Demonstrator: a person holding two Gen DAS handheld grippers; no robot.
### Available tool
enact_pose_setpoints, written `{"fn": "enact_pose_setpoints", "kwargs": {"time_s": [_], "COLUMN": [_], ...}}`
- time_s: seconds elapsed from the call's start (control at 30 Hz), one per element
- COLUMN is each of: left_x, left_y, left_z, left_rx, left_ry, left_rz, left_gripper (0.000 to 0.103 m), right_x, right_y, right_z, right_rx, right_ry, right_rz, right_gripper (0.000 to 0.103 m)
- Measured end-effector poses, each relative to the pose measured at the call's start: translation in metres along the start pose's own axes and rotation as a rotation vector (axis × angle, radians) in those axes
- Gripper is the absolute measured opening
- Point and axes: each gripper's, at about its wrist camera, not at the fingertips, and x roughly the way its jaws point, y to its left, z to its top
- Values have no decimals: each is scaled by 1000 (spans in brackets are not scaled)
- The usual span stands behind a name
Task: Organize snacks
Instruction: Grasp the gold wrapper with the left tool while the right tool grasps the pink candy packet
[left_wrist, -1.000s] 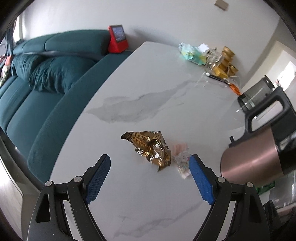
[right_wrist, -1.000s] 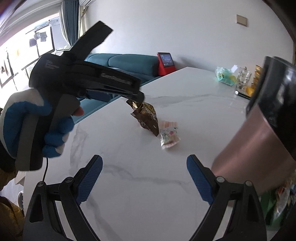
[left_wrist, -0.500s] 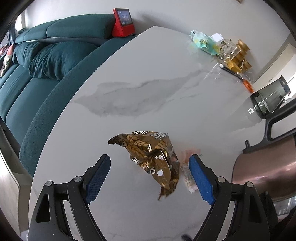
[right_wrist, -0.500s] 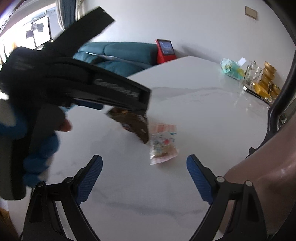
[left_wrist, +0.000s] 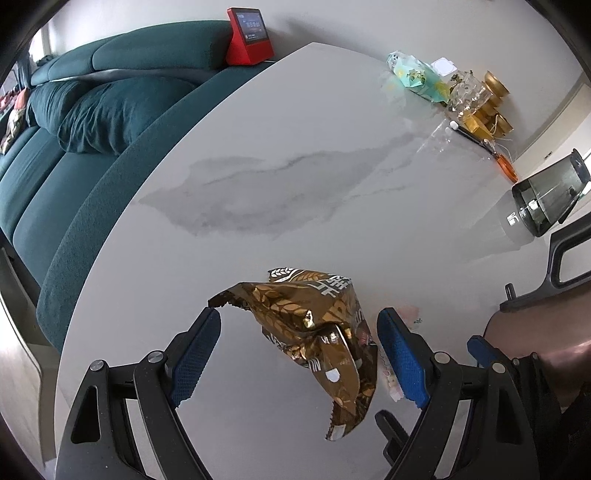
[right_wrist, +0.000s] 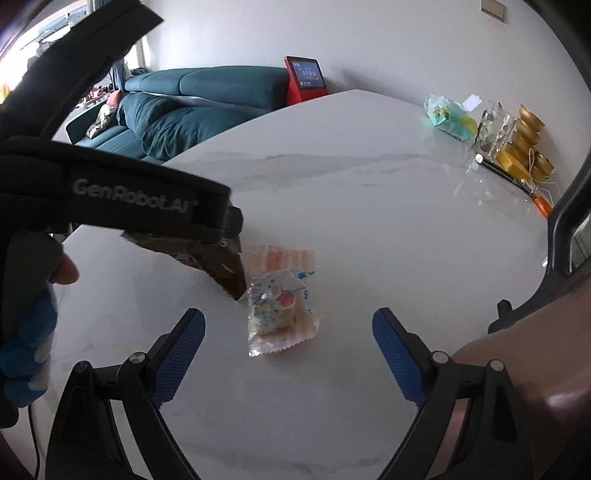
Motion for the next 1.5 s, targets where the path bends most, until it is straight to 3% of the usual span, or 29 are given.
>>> {"fn": "enact_pose_setpoints", "kwargs": {"time_s": [0.67, 1.5], "left_x": [8, 10], "left_y": [3, 20], "left_z": [4, 12], "left_rx": [-1, 105], "left_ry": [5, 18], "left_rz": [29, 77], "left_gripper": [83, 85], "right_x": [23, 34], "right_y": [-5, 4], "right_z": [6, 20], "right_rx": [-14, -17], "right_ry": [53, 43], "right_rz": [-80, -29], "right_gripper": [103, 103]}}
